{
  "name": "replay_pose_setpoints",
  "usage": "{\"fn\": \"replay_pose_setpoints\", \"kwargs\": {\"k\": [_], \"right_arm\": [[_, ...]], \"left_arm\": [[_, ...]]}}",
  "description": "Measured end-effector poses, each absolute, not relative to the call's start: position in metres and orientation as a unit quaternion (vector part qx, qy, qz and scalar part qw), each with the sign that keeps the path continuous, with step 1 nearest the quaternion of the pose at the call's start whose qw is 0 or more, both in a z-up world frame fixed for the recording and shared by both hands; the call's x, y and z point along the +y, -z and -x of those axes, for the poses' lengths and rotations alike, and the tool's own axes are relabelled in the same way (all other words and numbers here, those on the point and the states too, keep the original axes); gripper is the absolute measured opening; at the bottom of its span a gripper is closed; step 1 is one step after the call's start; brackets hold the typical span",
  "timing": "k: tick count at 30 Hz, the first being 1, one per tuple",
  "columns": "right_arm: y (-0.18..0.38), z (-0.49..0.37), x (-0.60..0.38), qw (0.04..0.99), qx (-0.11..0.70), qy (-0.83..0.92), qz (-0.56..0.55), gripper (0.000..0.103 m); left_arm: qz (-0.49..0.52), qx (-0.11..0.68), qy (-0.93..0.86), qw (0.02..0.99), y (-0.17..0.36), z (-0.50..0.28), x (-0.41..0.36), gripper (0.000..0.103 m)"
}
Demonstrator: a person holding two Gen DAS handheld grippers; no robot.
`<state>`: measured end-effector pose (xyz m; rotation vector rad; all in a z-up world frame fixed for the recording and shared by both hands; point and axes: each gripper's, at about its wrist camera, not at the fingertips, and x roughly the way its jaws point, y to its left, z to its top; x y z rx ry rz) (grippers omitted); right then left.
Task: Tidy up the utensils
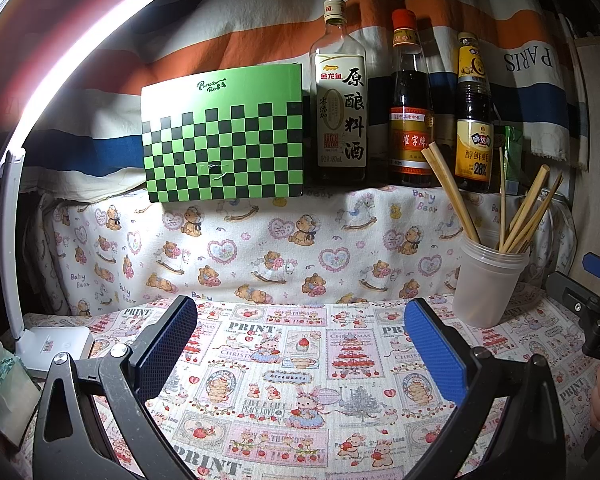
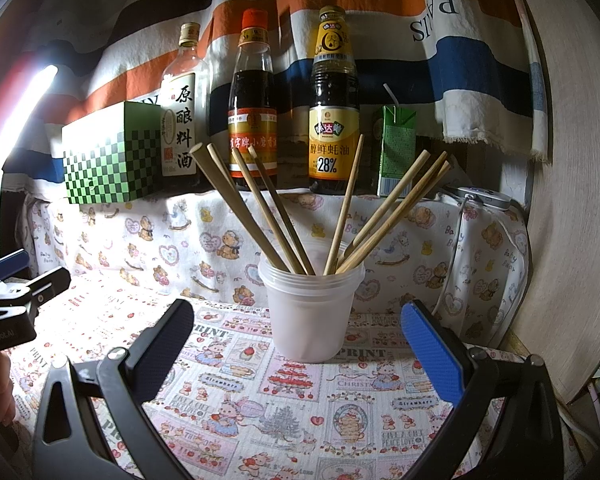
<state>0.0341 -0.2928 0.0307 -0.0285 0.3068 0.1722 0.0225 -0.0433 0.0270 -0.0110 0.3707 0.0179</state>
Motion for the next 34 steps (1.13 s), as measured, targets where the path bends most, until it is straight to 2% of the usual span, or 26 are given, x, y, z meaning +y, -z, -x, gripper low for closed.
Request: {"fn": "replay_pose_setpoints", "kwargs": {"k": [34], "right_arm": [[-0.0306,-0.034,-0.2922,0.984,0.154,-0.087,0.016,0.103]], "left_arm": [[0.004,0.187,-0.008,0.982,-0.0256,-0.0244,-0.0431,0.103]]}}
